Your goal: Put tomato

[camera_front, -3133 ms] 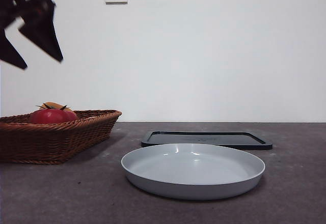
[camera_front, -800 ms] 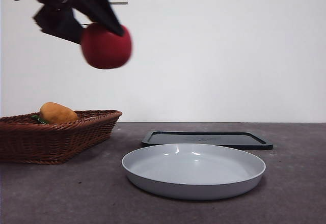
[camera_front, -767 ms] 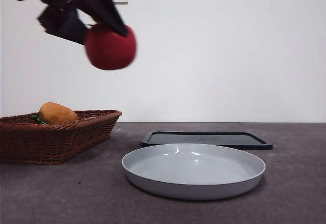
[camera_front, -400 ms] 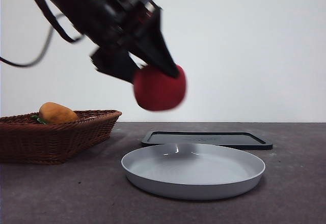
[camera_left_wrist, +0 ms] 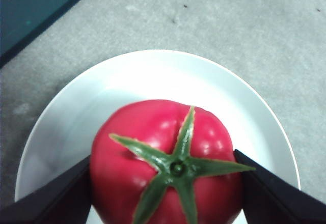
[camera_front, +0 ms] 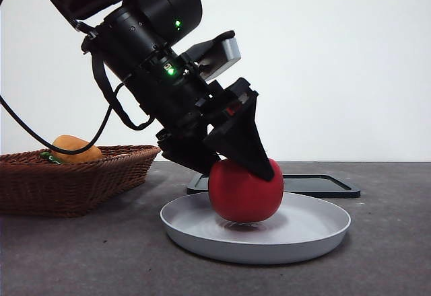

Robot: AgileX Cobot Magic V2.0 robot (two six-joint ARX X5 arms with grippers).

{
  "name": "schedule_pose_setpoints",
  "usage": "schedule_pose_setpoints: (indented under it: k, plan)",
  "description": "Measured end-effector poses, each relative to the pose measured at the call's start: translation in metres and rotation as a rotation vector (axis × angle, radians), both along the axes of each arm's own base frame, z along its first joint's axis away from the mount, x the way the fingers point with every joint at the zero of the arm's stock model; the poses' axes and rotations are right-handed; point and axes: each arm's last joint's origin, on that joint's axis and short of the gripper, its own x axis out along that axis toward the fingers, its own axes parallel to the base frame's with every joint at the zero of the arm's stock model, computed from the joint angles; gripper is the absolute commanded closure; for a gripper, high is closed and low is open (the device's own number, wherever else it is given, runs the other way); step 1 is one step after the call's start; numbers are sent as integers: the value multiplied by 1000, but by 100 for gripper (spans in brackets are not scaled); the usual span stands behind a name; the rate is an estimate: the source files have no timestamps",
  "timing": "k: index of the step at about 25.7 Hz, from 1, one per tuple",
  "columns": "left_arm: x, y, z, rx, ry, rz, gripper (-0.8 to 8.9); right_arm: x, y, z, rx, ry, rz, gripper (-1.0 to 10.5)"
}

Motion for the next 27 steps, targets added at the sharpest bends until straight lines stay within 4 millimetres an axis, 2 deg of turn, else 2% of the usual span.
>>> schedule_pose_setpoints:
  k: [9, 12, 17, 20, 24, 27]
  plan:
    - [0, -4, -6, 0, -1, -8, 523, 0, 0, 0, 0, 0, 0, 514]
    - [-2, -7, -6, -3, -4, -18, 382, 0, 0, 0, 0, 0, 0, 515]
    - [-2, -8, -6, -2, -3, -20, 368, 0, 0, 0, 0, 0, 0, 515]
    - [-3, -8, -6, -3, 4, -14, 271, 0, 0, 0, 0, 0, 0, 515]
    - [-3, -7, -5, 0, 14, -9, 273, 0, 0, 0, 0, 0, 0, 515]
    - [-5, -4, 5, -15, -8, 0, 272, 0, 0, 0, 0, 0, 0, 515]
